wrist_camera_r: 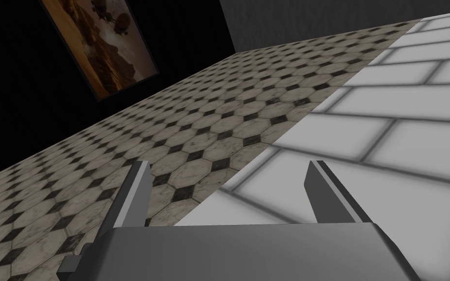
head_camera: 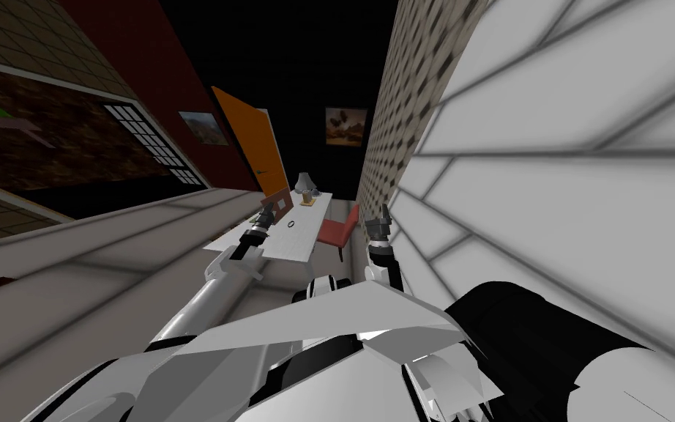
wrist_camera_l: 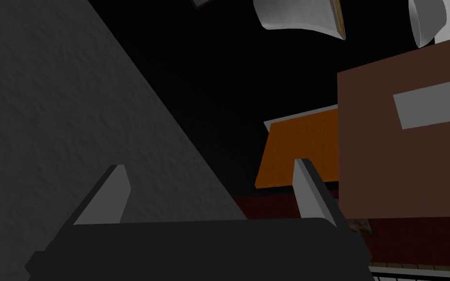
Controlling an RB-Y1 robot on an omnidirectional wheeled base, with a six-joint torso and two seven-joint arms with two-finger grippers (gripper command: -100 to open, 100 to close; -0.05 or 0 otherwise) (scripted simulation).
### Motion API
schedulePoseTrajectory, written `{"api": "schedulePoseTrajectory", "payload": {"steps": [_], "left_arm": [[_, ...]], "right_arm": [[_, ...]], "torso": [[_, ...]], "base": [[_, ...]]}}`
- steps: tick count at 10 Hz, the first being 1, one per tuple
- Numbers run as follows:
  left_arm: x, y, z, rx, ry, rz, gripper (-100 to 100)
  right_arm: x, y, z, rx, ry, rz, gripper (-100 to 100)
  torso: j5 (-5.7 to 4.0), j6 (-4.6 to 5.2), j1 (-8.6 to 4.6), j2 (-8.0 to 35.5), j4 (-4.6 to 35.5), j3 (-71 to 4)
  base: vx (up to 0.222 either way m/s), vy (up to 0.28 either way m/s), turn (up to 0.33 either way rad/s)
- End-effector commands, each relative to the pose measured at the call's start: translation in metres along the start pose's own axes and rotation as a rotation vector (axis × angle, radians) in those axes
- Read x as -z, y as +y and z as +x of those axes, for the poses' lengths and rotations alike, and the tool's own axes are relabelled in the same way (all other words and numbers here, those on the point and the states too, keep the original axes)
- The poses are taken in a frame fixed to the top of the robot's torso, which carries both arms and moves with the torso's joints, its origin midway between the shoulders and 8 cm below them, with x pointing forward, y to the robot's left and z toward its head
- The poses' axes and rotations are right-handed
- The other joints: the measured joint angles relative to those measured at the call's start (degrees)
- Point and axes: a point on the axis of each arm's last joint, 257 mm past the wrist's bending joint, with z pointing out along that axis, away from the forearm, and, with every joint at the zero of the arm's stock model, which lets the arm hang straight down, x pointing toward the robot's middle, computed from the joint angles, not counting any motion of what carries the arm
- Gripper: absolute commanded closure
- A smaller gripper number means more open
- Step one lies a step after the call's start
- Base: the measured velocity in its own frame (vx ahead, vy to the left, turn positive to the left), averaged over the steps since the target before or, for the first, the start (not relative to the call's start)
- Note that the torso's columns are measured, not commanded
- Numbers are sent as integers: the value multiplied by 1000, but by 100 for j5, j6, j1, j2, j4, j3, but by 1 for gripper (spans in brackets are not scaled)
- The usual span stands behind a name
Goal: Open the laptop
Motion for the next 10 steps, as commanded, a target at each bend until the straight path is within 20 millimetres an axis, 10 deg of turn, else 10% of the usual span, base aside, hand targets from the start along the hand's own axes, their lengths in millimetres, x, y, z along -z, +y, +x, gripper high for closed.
{"api": "schedulePoseTrajectory", "payload": {"steps": [1, 10], "left_arm": [[-7, 17, -7, -21, -2, -36, -100], [-29, 69, -46, -105, -29, -177, -100]], "right_arm": [[0, 0, 0, 0, 0, 0, 0], [0, 0, 0, 0, 0, 0, 0]], "torso": [[0, 1, 4, -3, 0, -2], [0, 0, -2, -1, -1, -1]], "base": [[11, 42, -51], [6, 47, -61]]}}
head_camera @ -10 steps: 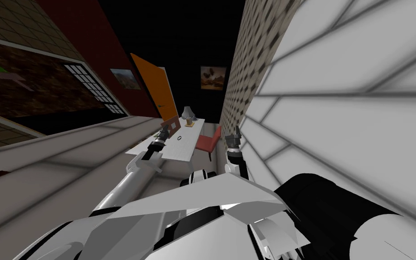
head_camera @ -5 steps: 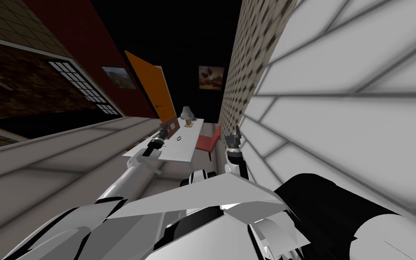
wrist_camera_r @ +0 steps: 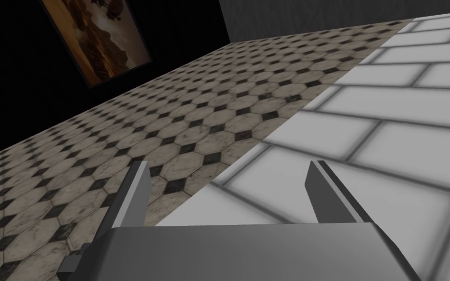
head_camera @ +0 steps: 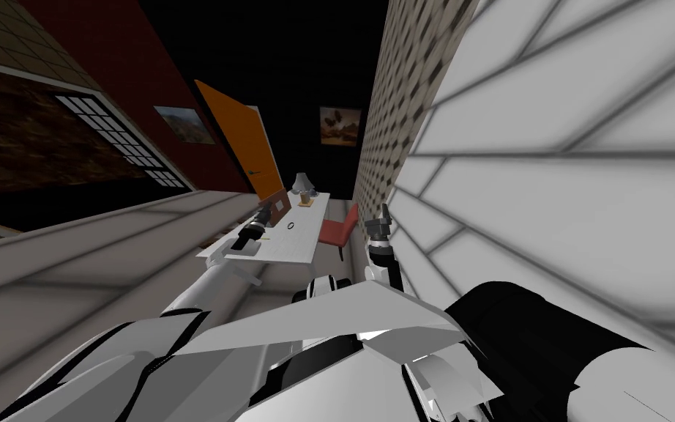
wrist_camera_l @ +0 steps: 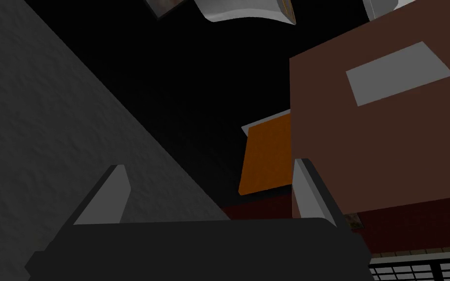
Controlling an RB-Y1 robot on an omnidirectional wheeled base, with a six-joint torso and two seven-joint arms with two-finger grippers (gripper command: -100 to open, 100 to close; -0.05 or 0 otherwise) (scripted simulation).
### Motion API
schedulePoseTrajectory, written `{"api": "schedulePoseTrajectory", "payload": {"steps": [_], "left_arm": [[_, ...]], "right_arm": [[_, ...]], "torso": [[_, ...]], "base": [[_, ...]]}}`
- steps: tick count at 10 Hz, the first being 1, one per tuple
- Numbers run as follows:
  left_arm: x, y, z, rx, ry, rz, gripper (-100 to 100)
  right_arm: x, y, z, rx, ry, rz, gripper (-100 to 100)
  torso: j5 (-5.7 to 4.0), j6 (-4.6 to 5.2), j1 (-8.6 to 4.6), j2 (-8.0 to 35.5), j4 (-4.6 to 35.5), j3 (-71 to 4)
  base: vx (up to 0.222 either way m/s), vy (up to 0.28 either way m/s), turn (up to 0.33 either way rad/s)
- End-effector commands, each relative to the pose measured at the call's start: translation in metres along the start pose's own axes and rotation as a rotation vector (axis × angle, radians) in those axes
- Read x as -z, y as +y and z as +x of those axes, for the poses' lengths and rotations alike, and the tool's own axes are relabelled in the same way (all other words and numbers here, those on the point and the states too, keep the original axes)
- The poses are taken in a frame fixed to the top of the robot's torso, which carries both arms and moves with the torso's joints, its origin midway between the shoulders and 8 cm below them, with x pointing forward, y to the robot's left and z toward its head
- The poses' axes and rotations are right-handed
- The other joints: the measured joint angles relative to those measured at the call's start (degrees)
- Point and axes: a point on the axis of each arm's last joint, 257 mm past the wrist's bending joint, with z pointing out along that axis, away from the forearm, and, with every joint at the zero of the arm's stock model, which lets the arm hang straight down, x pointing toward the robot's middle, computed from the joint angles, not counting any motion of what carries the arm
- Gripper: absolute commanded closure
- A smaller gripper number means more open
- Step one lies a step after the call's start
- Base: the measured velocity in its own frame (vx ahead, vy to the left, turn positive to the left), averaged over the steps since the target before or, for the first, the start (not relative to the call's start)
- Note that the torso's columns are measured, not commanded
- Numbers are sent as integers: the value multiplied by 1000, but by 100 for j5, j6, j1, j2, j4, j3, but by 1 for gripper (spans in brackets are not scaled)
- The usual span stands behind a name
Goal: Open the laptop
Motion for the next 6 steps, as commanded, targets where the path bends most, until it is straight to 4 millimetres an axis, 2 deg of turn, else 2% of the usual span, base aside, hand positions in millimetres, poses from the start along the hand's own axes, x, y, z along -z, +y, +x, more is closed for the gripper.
{"api": "schedulePoseTrajectory", "payload": {"steps": [1, 2, 3, 5, 6], "left_arm": [[-10, 13, -15, -32, -15, -47, -100], [-7, 23, -16, -32, -16, -68, -100], [-14, 23, -22, -45, -22, -75, -100], [-12, 42, -29, -56, -31, -125, -100], [-17, 43, -34, -66, -37, -134, -100]], "right_arm": [[0, 0, 0, 0, 0, 0, 0], [0, 0, 0, 0, 0, 0, 0], [0, 0, 0, 0, 0, 0, 0], [0, 0, 0, 0, 0, 0, 0], [0, 0, 0, 0, 0, 0, 0]], "torso": [[0, 2, 2, 2, 1, 1], [2, 2, 10, 2, 2, 1], [2, -1, 7, 3, 1, 2], [-2, 0, -5, 2, 1, 1], [-1, 2, -1, 2, 1, 1]], "base": [[8, 73, -110], [8, 68, -51], [3, 60, -64], [3, 46, -48], [8, 66, -93]]}}
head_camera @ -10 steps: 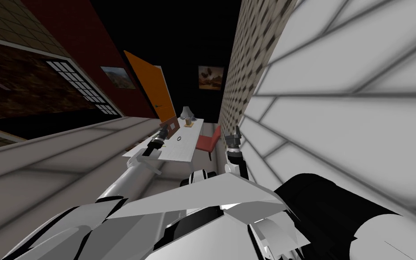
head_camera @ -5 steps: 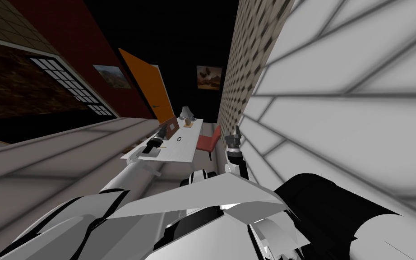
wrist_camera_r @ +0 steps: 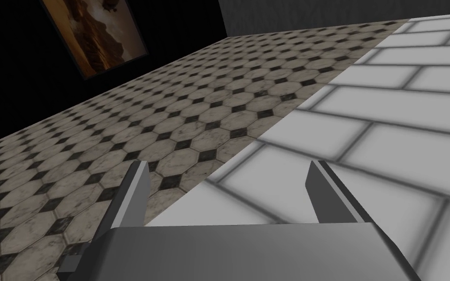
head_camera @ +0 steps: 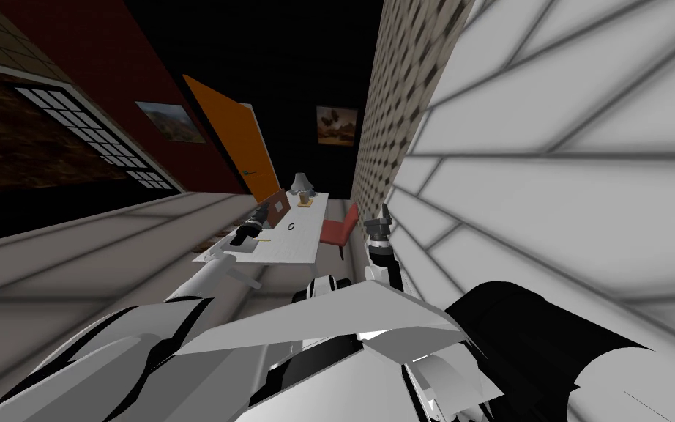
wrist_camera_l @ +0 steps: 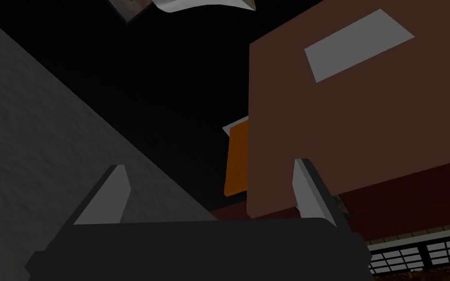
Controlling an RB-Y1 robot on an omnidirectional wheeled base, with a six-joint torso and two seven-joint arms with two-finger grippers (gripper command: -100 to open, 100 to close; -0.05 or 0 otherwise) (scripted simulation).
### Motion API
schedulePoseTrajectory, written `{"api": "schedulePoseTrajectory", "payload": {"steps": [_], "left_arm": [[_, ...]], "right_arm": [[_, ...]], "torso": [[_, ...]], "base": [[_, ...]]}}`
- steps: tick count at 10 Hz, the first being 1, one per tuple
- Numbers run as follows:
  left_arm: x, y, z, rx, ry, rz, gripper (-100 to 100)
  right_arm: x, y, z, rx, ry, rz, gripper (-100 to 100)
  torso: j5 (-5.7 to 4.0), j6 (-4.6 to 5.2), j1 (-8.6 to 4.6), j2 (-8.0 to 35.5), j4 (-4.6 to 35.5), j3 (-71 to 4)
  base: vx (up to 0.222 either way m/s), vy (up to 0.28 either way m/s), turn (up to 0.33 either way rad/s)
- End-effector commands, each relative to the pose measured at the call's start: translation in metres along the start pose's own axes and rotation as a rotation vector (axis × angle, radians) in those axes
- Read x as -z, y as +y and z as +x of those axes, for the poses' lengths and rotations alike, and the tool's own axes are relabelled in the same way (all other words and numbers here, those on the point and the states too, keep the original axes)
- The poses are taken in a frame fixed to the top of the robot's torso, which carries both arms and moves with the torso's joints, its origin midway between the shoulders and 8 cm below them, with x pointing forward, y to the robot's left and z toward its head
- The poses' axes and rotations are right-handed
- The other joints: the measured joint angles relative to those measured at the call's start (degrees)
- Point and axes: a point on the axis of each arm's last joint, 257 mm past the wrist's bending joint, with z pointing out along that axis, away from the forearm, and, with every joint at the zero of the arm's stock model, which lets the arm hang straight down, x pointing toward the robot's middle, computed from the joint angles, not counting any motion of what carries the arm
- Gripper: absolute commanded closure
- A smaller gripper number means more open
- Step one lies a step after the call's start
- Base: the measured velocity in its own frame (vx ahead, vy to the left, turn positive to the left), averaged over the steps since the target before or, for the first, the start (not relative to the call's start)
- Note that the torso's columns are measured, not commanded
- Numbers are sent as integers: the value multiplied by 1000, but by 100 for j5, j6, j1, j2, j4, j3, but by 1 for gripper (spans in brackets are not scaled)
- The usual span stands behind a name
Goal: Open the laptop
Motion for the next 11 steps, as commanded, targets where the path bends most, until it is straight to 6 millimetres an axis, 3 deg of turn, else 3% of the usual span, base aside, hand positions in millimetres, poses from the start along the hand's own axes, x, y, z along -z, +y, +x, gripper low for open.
{"api": "schedulePoseTrajectory", "payload": {"steps": [1, 7, 9, 10, 11], "left_arm": [[-4, 15, -9, -16, -11, -44, -100], [-9, 49, -28, -51, -37, -154, -100], [-10, 46, -25, -47, -33, -137, -100], [-10, 45, -25, -47, -33, -137, 100], [-15, 45, -22, 29, -47, -152, 100]], "right_arm": [[0, 0, 0, 0, 0, 0, 0], [0, 0, 0, 0, 0, 0, 0], [0, 0, 0, 0, 0, 0, 0], [0, 0, 0, 0, 0, 0, 0], [0, 0, 0, 0, 0, 0, 0]], "torso": [[2, 1, 6, -2, -1, -2], [8, -3, 21, -15, -8, -9], [4, -2, 4, -18, -9, -12], [-1, 0, -8, -10, -4, -6], [-2, 3, -7, -4, -1, -2]], "base": [[0, 49, -38], [0, 52, -56], [-1, 21, -7], [0, 0, 0], [-37, 78, -61]]}}
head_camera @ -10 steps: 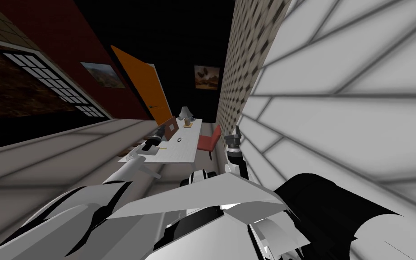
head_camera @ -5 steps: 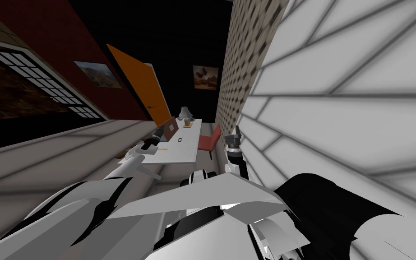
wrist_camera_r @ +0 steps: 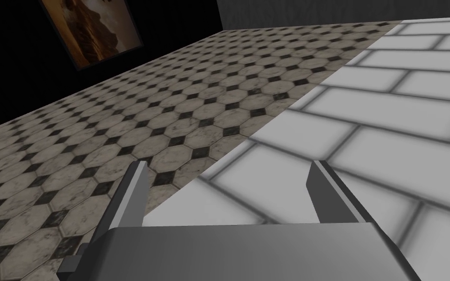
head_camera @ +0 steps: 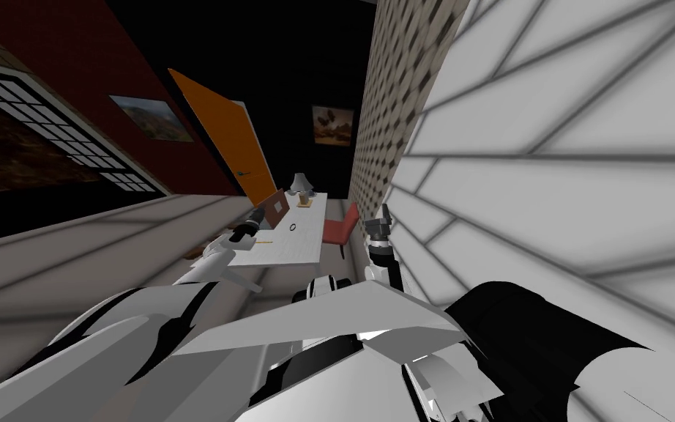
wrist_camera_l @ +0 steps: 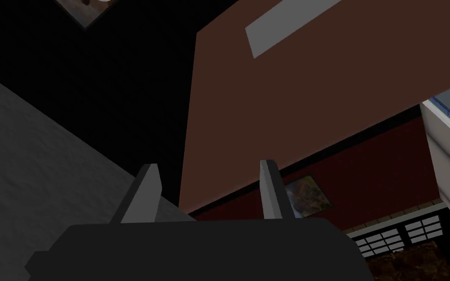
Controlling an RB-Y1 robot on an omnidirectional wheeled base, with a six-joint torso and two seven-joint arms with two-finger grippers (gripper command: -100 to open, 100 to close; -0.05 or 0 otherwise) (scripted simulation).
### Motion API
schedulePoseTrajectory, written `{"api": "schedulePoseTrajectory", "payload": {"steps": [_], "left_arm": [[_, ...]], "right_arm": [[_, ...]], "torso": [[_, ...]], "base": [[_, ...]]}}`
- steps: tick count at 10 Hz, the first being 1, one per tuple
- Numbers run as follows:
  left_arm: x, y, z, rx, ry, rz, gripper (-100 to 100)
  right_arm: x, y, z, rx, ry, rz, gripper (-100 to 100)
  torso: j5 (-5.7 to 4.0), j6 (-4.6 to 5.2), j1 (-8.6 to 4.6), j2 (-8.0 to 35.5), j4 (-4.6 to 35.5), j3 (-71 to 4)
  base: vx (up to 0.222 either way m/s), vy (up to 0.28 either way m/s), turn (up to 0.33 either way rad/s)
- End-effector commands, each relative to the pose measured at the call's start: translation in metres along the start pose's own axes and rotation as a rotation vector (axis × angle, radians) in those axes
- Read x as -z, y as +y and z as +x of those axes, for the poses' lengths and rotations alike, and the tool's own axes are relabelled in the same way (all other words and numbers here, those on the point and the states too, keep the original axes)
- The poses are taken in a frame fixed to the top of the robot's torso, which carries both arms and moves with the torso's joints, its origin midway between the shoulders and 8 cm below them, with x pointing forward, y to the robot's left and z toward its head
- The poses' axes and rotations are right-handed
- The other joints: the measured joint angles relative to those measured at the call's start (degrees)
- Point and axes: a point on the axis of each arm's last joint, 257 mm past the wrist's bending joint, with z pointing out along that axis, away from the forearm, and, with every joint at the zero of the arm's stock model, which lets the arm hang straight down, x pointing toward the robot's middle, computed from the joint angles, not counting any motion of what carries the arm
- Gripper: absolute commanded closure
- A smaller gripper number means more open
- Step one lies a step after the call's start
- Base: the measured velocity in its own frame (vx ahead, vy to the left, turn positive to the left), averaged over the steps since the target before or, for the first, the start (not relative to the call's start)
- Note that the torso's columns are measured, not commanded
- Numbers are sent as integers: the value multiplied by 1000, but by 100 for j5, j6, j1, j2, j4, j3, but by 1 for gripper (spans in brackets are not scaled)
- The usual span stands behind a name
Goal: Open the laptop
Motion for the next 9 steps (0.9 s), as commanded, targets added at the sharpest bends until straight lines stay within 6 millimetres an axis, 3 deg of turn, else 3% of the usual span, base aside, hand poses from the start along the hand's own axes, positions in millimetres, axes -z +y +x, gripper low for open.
{"api": "schedulePoseTrajectory", "payload": {"steps": [1, 8, 9], "left_arm": [[-7, -3, 5, 114, -12, -24, 100], [-23, -11, 23, 383, -30, -80, 100], [-23, -13, 21, 356, -28, -69, 100]], "right_arm": [[0, 0, 0, 0, 0, 0, 0], [0, 0, 0, 0, 0, 0, 0], [0, 0, 0, 0, 0, 0, 0]], "torso": [[6, 0, 26, 14, 4, 8], [11, -10, 25, -24, -15, -15], [11, -8, 27, -21, -13, -14]], "base": [[-31, 173, -78], [-26, 149, -44], [-16, 60, -18]]}}
